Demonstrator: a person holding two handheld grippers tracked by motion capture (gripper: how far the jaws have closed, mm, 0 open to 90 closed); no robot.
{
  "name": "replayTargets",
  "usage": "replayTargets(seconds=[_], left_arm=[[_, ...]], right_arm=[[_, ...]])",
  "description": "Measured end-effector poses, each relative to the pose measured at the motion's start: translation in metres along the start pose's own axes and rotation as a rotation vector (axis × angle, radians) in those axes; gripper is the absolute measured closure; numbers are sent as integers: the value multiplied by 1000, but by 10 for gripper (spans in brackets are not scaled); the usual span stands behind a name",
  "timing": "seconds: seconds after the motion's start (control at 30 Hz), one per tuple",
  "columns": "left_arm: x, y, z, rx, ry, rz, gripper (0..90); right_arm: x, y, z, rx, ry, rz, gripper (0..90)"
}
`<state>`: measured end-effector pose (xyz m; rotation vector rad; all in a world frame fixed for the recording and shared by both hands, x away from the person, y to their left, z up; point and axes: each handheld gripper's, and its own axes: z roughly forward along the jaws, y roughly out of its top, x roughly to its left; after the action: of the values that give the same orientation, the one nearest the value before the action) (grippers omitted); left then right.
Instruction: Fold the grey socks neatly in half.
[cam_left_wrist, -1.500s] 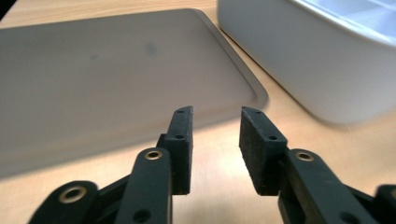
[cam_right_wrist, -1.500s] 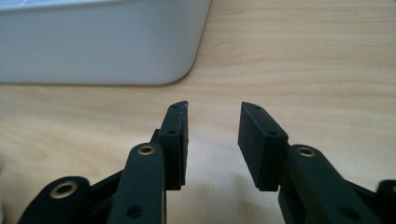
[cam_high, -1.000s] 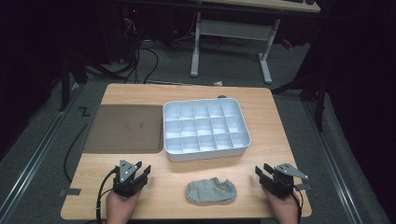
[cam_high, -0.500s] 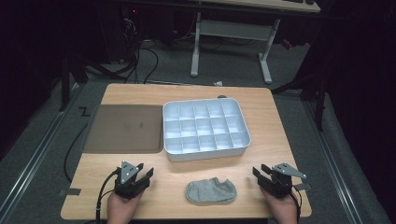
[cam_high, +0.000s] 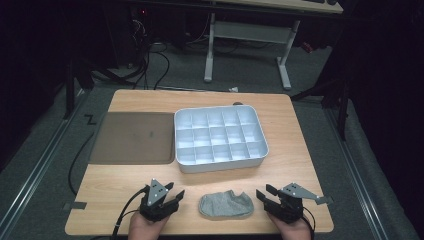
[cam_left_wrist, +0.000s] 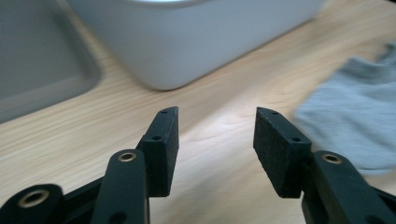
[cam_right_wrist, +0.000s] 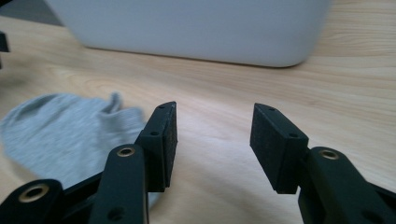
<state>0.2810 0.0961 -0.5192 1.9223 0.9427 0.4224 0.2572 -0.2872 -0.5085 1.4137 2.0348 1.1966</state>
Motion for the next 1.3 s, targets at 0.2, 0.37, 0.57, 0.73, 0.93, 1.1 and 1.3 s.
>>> replayTargets(seconds=[0.2,0.37,0.57,0.73,0.93,1.1,1.3], left_arm=[[-31,5,13,13,-84,45,509],[-50,4,23,38,-118,98,510],[-57,-2,32,137,-98,162,505],[-56,-3,31,151,-82,166,503],[-48,-1,33,144,-41,148,505],[-38,3,39,143,-12,138,505],[-31,2,37,131,7,110,507]], right_arm=[[19,-4,7,26,47,-43,531],[27,-7,14,56,70,-58,540],[25,-14,19,116,79,-29,574],[28,-18,20,152,73,-51,796],[30,-9,33,132,51,-66,858],[32,6,49,128,23,-103,857],[33,19,57,136,53,-89,853]])
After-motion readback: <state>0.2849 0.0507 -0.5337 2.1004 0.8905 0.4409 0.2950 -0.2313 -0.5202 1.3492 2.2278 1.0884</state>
